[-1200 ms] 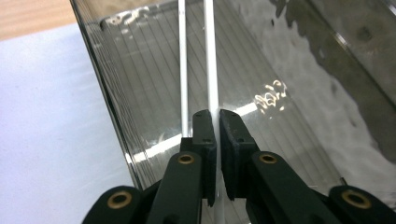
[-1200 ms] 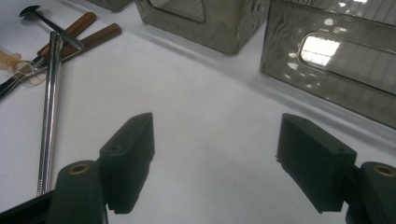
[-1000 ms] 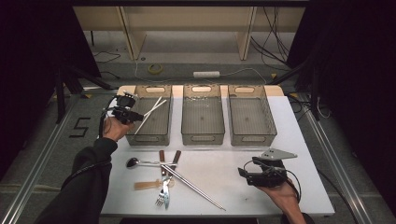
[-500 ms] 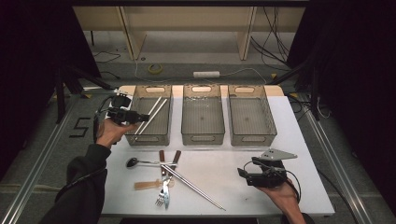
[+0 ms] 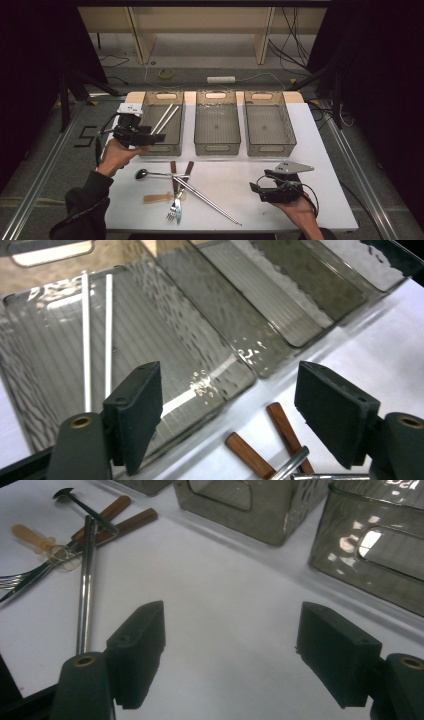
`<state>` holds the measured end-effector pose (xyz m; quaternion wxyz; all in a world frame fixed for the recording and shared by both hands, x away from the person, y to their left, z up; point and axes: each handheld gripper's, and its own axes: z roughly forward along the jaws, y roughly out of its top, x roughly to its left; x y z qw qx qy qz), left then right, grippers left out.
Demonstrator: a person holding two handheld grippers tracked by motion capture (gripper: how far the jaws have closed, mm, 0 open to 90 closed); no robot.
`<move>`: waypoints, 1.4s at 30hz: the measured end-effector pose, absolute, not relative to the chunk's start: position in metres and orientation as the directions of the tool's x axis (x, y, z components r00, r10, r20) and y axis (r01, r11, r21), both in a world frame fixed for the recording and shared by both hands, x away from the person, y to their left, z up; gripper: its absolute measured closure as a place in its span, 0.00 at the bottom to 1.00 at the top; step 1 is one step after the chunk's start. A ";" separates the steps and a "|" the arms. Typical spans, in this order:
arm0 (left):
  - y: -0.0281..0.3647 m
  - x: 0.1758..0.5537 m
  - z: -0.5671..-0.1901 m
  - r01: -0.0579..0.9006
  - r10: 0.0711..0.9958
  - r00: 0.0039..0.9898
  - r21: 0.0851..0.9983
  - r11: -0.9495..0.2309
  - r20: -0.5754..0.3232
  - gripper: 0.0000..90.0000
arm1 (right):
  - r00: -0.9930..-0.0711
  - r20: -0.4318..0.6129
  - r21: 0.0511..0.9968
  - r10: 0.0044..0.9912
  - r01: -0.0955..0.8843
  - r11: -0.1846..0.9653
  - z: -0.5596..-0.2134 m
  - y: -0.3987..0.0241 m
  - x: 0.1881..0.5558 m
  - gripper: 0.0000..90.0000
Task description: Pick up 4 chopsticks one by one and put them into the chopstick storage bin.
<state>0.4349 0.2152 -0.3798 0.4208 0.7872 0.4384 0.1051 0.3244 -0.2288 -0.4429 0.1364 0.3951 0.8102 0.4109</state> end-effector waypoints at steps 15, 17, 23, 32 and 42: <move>0.204 0.391 -0.399 0.551 0.721 0.656 0.796 -0.252 -0.225 0.23 | -0.746 0.102 0.735 0.658 0.502 0.456 -0.447 -0.185 0.317 0.33; 0.206 0.387 -0.402 0.542 0.720 0.655 0.806 -0.238 -0.229 0.23 | -0.751 0.104 0.732 0.652 0.502 0.461 -0.447 -0.181 0.317 0.34; 0.204 0.378 -0.412 0.531 0.715 0.660 0.817 -0.227 -0.230 0.22 | -0.777 0.099 0.714 0.621 0.491 0.500 -0.448 -0.168 0.320 0.38; 0.200 0.367 -0.416 0.504 0.711 0.669 0.836 -0.219 -0.217 0.20 | -0.802 0.109 0.682 0.587 0.491 0.543 -0.450 -0.149 0.326 0.45; 0.202 0.354 -0.419 0.485 0.708 0.671 0.853 -0.194 -0.220 0.20 | -0.821 0.113 0.621 0.559 0.498 0.605 -0.456 -0.126 0.333 0.56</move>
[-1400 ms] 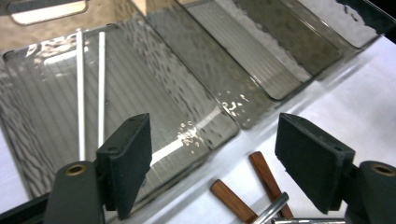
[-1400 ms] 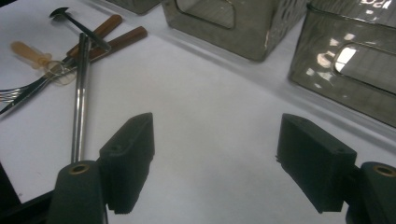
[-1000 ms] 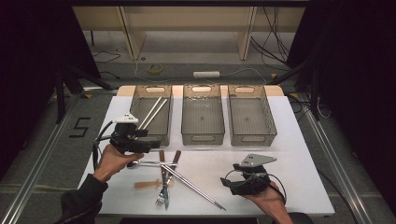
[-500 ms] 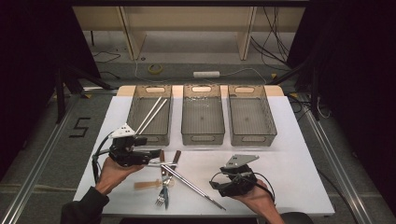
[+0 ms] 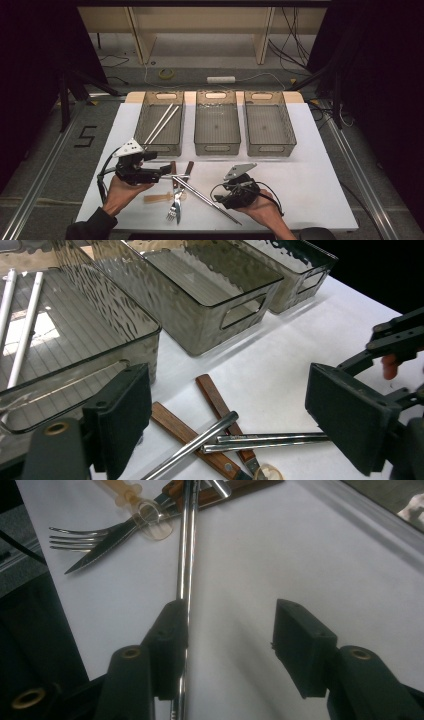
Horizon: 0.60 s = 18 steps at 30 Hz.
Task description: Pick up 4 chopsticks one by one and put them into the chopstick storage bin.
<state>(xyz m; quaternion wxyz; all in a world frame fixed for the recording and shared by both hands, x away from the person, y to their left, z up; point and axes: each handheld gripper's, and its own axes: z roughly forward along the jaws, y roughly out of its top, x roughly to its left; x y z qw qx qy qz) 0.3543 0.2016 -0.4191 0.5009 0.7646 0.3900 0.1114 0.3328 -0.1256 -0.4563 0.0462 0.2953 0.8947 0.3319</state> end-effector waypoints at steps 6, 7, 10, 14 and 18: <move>0.200 0.348 -0.421 0.480 0.705 0.677 0.854 -0.203 -0.212 0.20 | -0.828 0.100 0.597 0.551 0.493 0.633 -0.463 -0.115 0.336 0.63; 0.201 0.348 -0.422 0.476 0.705 0.678 0.855 -0.206 -0.208 0.20 | -0.830 0.098 0.592 0.550 0.492 0.638 -0.464 -0.114 0.336 0.64; 0.200 0.346 -0.422 0.475 0.702 0.681 0.856 -0.205 -0.210 0.19 | -0.834 0.097 0.579 0.543 0.491 0.651 -0.467 -0.109 0.336 0.67; 0.200 0.343 -0.422 0.471 0.697 0.686 0.858 -0.207 -0.209 0.19 | -0.845 0.096 0.569 0.526 0.480 0.668 -0.468 -0.105 0.336 0.70; 0.198 0.341 -0.423 0.467 0.697 0.689 0.856 -0.221 -0.196 0.19 | -0.847 0.101 0.557 0.523 0.483 0.675 -0.470 -0.102 0.335 0.73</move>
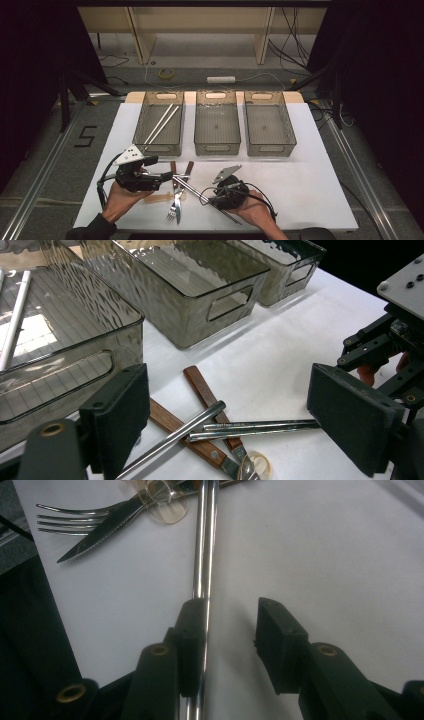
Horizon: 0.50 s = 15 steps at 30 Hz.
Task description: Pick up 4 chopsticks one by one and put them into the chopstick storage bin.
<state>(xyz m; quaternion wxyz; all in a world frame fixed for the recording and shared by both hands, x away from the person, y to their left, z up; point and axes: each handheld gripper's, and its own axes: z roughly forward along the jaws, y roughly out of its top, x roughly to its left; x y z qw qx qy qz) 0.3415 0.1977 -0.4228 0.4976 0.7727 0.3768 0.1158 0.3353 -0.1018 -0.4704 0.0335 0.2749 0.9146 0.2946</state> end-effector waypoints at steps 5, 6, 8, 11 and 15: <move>0.197 0.341 -0.424 0.471 0.696 0.691 0.852 -0.227 -0.197 0.19 | -0.848 0.107 0.554 0.519 0.484 0.677 -0.471 -0.099 0.336 0.75; 0.196 0.341 -0.424 0.471 0.696 0.691 0.852 -0.227 -0.197 0.19 | -0.847 0.107 0.552 0.521 0.487 0.677 -0.471 -0.098 0.335 0.75; 0.196 0.341 -0.424 0.471 0.696 0.691 0.852 -0.228 -0.196 0.19 | -0.850 0.104 0.550 0.517 0.482 0.682 -0.472 -0.097 0.336 0.76; 0.196 0.341 -0.424 0.470 0.695 0.692 0.853 -0.229 -0.195 0.19 | -0.851 0.105 0.539 0.515 0.484 0.690 -0.474 -0.095 0.336 0.77; 0.196 0.341 -0.424 0.469 0.694 0.693 0.853 -0.228 -0.195 0.19 | -0.852 0.105 0.531 0.514 0.485 0.695 -0.475 -0.093 0.336 0.79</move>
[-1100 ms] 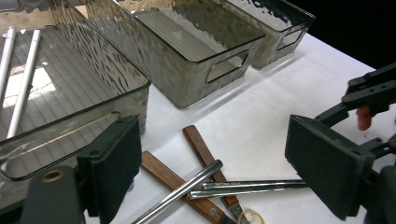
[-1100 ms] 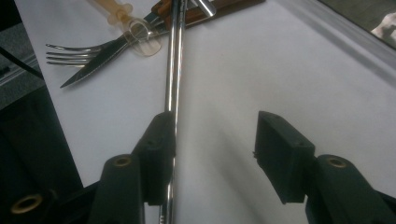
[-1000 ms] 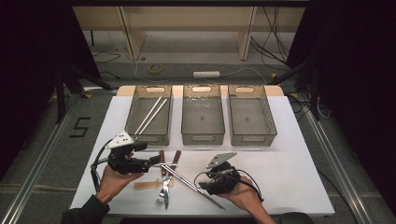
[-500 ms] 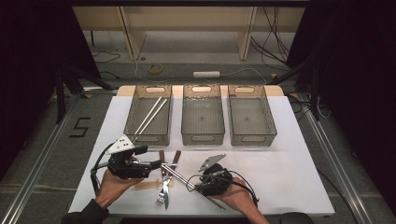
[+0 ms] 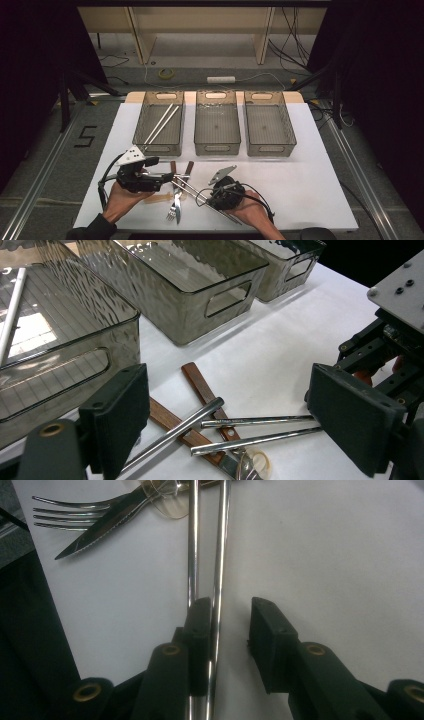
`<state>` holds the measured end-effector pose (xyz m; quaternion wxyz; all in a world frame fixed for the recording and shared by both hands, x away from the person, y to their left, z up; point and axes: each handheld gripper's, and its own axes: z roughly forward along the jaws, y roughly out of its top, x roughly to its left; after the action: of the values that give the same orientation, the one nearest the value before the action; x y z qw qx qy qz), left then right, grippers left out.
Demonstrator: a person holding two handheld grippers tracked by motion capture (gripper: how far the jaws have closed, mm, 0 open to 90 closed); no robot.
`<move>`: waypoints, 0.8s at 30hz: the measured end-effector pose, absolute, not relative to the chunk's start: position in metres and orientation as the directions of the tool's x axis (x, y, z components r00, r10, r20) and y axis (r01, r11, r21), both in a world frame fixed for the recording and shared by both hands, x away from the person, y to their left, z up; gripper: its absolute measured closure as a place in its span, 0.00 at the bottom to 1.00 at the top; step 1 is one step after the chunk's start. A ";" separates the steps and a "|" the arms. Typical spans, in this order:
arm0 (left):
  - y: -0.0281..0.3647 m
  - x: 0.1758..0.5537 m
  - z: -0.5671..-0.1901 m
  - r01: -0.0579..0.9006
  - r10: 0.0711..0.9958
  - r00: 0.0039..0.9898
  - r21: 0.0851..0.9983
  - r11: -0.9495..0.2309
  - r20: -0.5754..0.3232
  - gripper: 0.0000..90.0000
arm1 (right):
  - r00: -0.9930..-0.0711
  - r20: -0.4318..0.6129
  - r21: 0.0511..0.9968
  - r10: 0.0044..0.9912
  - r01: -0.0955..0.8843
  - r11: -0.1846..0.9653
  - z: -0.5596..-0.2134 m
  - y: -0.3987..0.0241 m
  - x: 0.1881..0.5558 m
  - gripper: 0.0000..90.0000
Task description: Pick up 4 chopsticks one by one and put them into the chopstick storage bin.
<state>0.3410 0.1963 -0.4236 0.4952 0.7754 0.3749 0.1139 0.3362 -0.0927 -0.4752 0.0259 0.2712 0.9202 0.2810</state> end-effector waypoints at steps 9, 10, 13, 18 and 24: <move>0.196 0.341 -0.423 0.466 0.692 0.696 0.854 -0.232 -0.192 0.19 | -0.850 0.104 0.528 0.516 0.487 0.696 -0.476 -0.090 0.337 0.84; 0.196 0.341 -0.423 0.466 0.691 0.697 0.854 -0.232 -0.192 0.19 | -0.850 0.098 0.530 0.518 0.485 0.695 -0.477 -0.090 0.337 0.84; 0.196 0.341 -0.424 0.465 0.690 0.698 0.853 -0.235 -0.190 0.19 | -0.849 0.096 0.532 0.520 0.485 0.694 -0.477 -0.089 0.336 0.85; 0.195 0.341 -0.423 0.462 0.688 0.701 0.853 -0.241 -0.186 0.19 | -0.851 0.091 0.534 0.517 0.480 0.696 -0.477 -0.089 0.336 0.86; 0.196 0.341 -0.423 0.461 0.689 0.701 0.854 -0.240 -0.185 0.19 | -0.845 0.090 0.534 0.526 0.487 0.691 -0.477 -0.088 0.336 0.91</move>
<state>0.3409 0.1955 -0.4233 0.4936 0.7791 0.3690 0.1152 0.3359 -0.0884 -0.4773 0.0349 0.2758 0.9189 0.2799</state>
